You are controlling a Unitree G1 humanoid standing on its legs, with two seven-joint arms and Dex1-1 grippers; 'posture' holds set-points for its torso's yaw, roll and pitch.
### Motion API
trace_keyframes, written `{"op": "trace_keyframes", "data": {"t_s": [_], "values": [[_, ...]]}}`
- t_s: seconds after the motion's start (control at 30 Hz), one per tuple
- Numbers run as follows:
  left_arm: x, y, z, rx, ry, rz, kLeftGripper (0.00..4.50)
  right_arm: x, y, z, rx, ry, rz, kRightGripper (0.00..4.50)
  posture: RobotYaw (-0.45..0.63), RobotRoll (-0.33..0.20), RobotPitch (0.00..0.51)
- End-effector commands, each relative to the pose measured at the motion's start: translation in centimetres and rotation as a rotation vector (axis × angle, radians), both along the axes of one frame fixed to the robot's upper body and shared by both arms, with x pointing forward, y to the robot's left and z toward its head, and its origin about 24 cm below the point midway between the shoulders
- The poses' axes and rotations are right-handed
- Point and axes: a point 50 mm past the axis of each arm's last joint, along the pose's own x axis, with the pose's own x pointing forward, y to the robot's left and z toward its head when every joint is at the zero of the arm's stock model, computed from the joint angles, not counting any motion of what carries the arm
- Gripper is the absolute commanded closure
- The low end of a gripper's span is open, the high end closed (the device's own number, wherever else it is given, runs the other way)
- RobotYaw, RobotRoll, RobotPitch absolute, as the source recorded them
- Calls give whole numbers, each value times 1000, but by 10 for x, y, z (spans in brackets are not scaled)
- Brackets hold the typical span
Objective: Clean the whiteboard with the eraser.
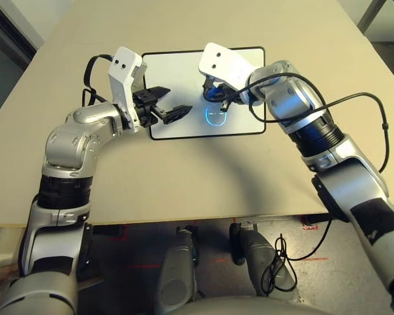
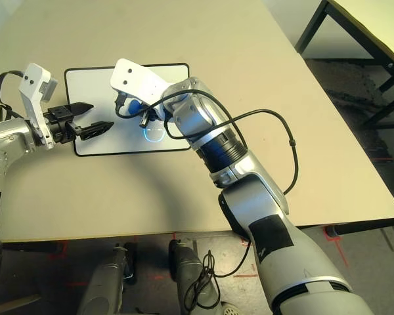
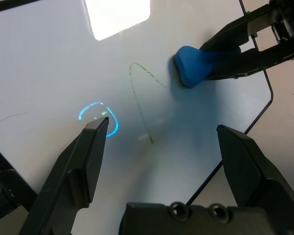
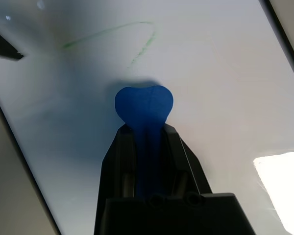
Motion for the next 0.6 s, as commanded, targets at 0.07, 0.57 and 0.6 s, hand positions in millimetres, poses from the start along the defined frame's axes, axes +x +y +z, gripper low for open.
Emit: {"op": "trace_keyframes", "data": {"t_s": [0.07, 0.57, 0.6], "values": [[-2, -2, -5, 6, 21, -14, 0, -9, 0, -20, -62, 66, 25, 3913, 34, 0, 237], [-2, -2, -7, 8, 25, -16, 0, 7, 4, 9, 11, -32, -17, 3913, 27, 0, 245], [-2, -2, -7, 7, 26, -17, 0, 2, 7, 2, -3, -7, 2, 3913, 27, 0, 245]]}}
